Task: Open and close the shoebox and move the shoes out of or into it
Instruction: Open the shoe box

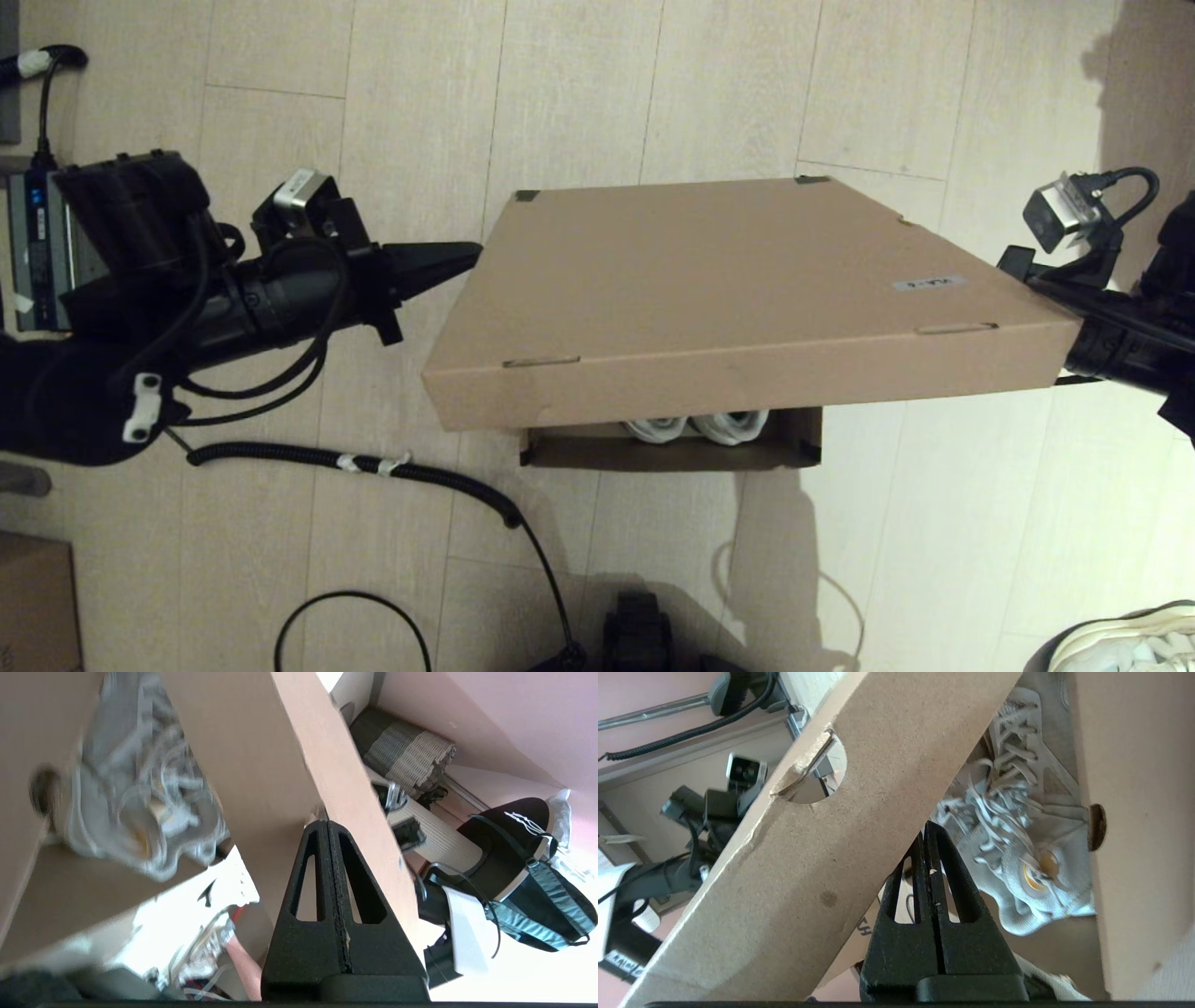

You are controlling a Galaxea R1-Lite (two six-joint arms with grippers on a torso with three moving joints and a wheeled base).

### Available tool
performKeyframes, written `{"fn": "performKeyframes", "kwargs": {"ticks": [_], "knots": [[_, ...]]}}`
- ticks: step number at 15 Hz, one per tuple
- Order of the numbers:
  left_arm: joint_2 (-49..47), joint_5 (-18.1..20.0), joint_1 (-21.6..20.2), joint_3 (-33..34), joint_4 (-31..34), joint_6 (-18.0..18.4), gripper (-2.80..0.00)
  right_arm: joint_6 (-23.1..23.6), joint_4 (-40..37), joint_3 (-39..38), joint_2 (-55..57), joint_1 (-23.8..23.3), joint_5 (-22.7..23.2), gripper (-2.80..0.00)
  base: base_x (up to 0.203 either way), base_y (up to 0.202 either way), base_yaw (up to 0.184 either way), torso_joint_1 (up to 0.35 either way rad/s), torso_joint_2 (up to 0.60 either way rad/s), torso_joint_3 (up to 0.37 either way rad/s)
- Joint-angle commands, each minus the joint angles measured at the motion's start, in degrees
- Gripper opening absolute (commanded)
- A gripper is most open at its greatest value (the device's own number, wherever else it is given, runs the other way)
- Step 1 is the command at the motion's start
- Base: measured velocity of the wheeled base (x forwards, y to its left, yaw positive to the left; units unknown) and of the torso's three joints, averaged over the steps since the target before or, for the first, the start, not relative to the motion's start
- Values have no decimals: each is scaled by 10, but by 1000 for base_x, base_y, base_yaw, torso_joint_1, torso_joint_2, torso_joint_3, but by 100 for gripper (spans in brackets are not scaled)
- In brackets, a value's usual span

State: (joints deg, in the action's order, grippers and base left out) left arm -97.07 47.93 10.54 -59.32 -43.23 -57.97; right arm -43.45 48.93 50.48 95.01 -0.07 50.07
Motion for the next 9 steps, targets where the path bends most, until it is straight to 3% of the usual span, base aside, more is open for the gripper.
{"fn": "performKeyframes", "kwargs": {"ticks": [1,6,9], "knots": [[40,3,-12,17,9,-3,-280,-2,-2,11,-3,0,3,-280,0,0,0,0,0,0],[148,4,-45,64,118,-2,-280,-2,-38,56,0,0,3,-280,0,0,0,0,0,0],[227,20,-10,104,199,-2,-280,-2,-38,58,1,0,2,-280,0,0,0,0,0,0]]}}
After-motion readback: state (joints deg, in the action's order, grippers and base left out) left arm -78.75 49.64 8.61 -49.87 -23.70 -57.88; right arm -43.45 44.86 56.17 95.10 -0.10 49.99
